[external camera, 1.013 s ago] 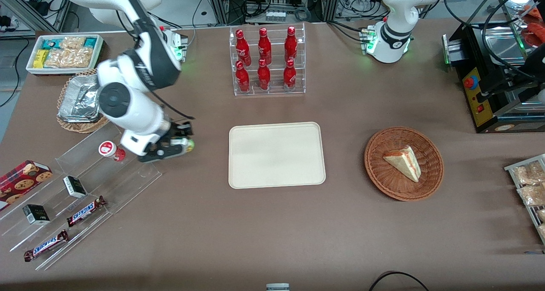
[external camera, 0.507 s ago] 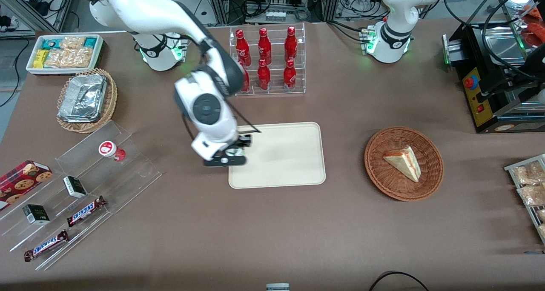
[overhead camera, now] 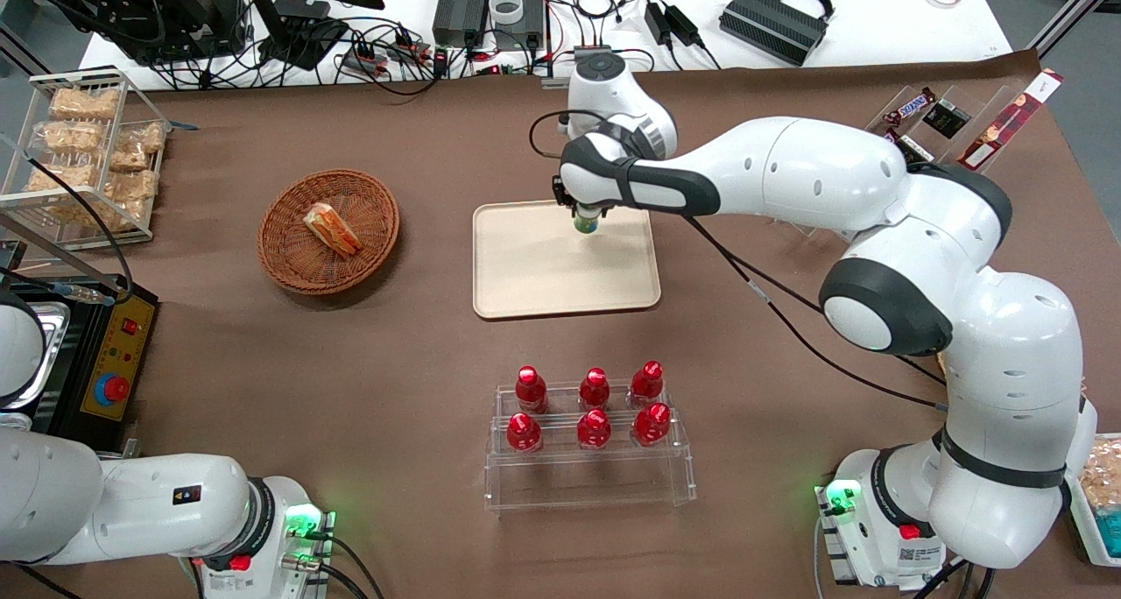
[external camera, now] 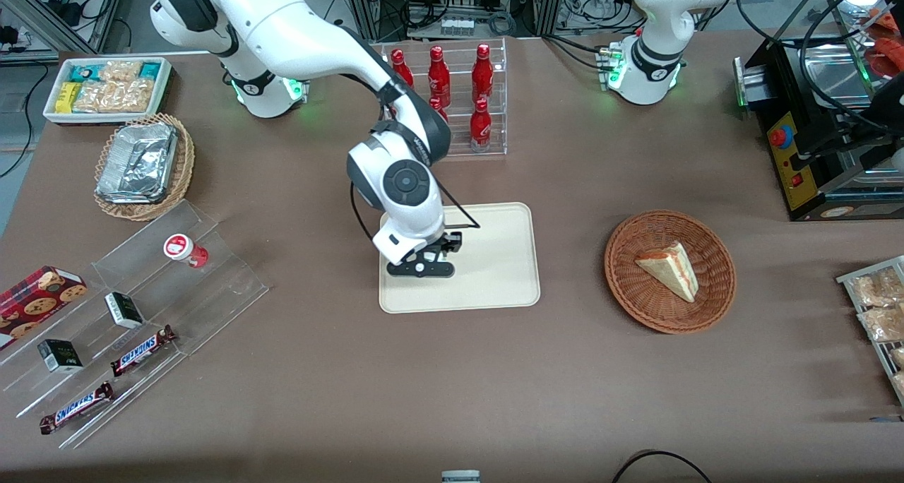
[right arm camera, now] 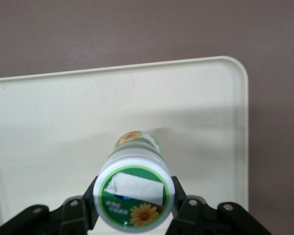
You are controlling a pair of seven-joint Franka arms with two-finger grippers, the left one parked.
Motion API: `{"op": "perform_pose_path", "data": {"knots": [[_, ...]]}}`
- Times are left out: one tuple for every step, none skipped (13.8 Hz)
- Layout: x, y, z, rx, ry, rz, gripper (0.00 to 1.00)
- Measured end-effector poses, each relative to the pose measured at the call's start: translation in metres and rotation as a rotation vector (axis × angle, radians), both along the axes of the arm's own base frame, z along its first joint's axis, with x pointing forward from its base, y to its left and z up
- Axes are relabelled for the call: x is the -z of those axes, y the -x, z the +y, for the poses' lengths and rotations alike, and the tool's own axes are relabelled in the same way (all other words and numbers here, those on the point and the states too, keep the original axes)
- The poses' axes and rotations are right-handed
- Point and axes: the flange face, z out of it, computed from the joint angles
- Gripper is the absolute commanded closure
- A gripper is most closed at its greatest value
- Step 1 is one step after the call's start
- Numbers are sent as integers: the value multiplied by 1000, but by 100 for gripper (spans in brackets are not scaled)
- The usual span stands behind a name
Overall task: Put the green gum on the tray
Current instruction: 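Lower the gum jar onto the tray and open the right gripper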
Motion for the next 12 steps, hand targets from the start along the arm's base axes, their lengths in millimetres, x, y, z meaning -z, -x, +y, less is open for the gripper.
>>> {"op": "perform_pose_path", "data": {"knots": [[8, 5, 7, 5, 1, -2, 100], [15, 10, 14, 9, 3, -3, 100], [23, 15, 20, 12, 6, -7, 100], [30, 19, 24, 14, 14, -11, 100], [37, 21, 28, 16, 26, -21, 100], [43, 23, 30, 18, 37, -30, 100], [49, 23, 31, 19, 41, -34, 100], [53, 24, 32, 18, 42, -34, 100], [56, 24, 33, 16, 44, -34, 70], [58, 25, 33, 13, 47, -37, 32], [58, 25, 33, 10, 49, -40, 0], [58, 25, 33, 6, 52, -45, 0]]}}
